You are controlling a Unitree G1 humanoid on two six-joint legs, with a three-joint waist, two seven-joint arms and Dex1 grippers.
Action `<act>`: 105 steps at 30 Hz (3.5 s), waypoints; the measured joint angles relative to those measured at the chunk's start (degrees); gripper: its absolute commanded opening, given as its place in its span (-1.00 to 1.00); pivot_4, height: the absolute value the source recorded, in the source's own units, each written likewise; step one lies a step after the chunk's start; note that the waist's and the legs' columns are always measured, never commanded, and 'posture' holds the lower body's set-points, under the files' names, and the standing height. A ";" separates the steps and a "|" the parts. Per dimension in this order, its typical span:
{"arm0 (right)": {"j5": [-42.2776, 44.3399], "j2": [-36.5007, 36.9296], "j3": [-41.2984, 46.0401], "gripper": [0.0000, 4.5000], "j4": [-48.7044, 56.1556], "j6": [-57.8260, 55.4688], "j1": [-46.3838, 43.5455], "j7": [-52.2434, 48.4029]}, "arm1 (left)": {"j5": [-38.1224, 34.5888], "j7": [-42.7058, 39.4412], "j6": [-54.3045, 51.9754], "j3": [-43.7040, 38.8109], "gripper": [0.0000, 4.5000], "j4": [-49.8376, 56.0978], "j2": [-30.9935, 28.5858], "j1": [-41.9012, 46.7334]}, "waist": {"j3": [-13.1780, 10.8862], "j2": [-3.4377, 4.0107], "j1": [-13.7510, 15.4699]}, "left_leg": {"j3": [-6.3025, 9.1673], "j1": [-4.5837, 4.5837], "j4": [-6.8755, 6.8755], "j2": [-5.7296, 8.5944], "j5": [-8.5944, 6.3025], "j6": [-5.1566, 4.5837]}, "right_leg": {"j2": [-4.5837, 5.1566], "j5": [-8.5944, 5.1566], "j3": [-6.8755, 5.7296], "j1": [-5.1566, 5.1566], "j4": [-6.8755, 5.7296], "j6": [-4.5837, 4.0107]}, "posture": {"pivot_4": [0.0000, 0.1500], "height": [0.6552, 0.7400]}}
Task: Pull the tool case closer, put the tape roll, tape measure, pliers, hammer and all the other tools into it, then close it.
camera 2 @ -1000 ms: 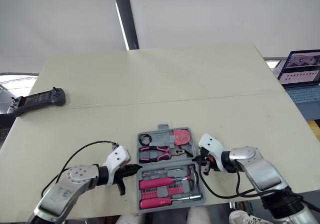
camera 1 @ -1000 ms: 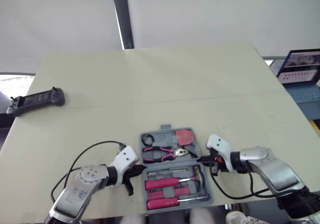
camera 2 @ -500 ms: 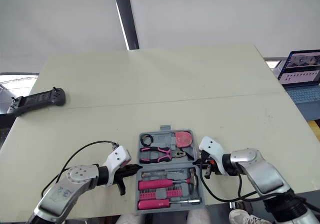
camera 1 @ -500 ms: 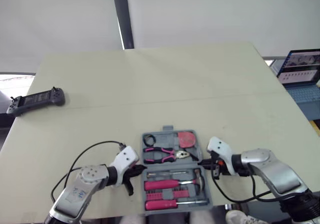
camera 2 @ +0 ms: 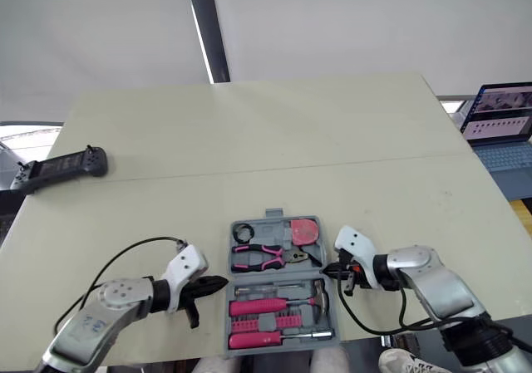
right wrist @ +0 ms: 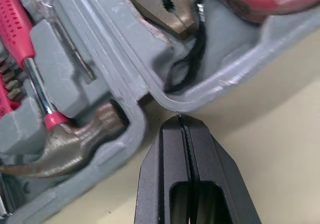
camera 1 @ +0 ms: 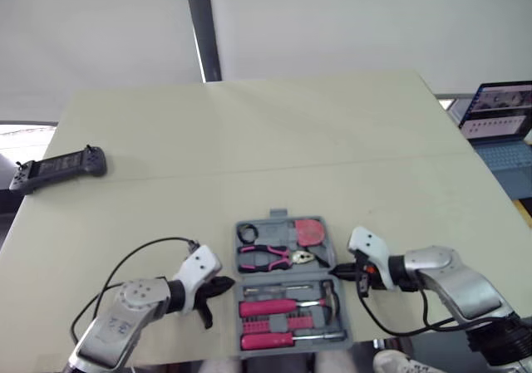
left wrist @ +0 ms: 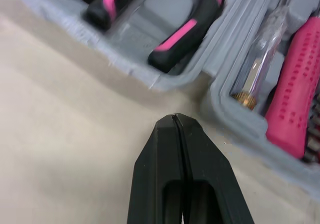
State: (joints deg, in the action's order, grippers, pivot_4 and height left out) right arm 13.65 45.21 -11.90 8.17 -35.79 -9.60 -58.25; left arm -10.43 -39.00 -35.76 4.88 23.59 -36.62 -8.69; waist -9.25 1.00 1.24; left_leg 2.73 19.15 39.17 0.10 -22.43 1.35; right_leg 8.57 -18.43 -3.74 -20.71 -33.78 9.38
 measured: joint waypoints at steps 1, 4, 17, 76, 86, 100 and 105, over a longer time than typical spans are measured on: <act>0.07 0.32 0.63 -0.98 -0.61 0.25 -0.04 -0.07 | -0.05 0.06 0.50 -1.79 -1.00 -0.02 -0.75 -0.91 | 0.00 0.00 0.09 | 0.00 0.01 0.00 0.00 0.00 0.00 | 0.01 0.00 0.00 0.00 0.01 0.00 | 1.00 1.00; 0.89 0.86 1.98 -0.98 -2.13 0.00 -0.24 -0.18 | -1.57 -1.69 3.31 -5.98 -1.00 0.51 -2.07 -4.59 | -0.02 -0.03 0.14 | 0.00 0.03 0.00 0.01 -0.01 0.00 | 0.02 0.00 0.00 0.02 0.07 0.00 | 1.00 1.00; 12.49 0.11 11.71 -0.21 -7.36 -14.45 -5.79 -0.85 | -6.42 -14.39 23.92 -5.49 -1.00 11.52 -2.58 -20.09 | -0.23 0.10 0.12 | -0.04 0.03 -0.05 0.00 -0.04 0.00 | 0.04 0.00 0.02 0.02 0.24 -0.05 | 1.00 1.00; 23.72 -16.93 12.62 0.98 -21.29 -30.67 -22.57 -2.41 | 6.18 -9.92 39.30 10.08 -1.00 -5.15 -2.48 -11.37 | -0.18 0.29 -1.44 | -0.14 0.12 -0.16 -0.05 -0.02 0.03 | 0.01 0.01 -0.04 -0.36 -0.16 -0.02 | 1.00 1.00; 39.88 -5.91 20.91 0.98 14.77 -40.79 -3.50 -1.21 | -1.68 -4.14 26.59 -2.05 -1.00 8.92 -1.62 -22.89 | -0.27 0.14 -0.82 | -0.13 0.30 -0.16 -0.08 -0.08 -0.02 | 0.03 0.01 -0.04 -0.38 -0.02 -0.02 | 1.00 1.00; 27.55 3.70 35.42 0.98 22.86 -13.09 24.42 -2.20 | -20.85 -5.62 13.06 -37.99 -1.00 9.10 -0.39 -37.57 | -0.35 -0.33 1.53 | -0.33 -0.02 -0.06 0.02 -0.30 -0.20 | 0.01 -0.14 0.05 -0.07 0.22 -0.70 | 1.00 1.00; 18.06 3.13 30.65 0.98 15.24 -0.49 26.66 -2.31 | -18.49 -5.22 14.58 -34.01 -1.00 5.97 0.05 -30.30 | -0.33 -0.37 0.47 | -0.35 0.00 -0.08 0.01 -0.32 -0.24 | -0.01 -0.04 0.02 -0.03 0.19 -0.52 | 1.00 1.00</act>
State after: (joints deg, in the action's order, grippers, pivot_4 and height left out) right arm 31.71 48.34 18.76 23.40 -36.28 17.06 -60.56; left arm -28.92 -44.22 -21.19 -29.13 29.56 -36.57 -38.99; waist -9.57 0.62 1.71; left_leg 2.38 19.16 39.10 0.11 -22.75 1.11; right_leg 8.56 -18.47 -3.72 -20.74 -33.59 8.85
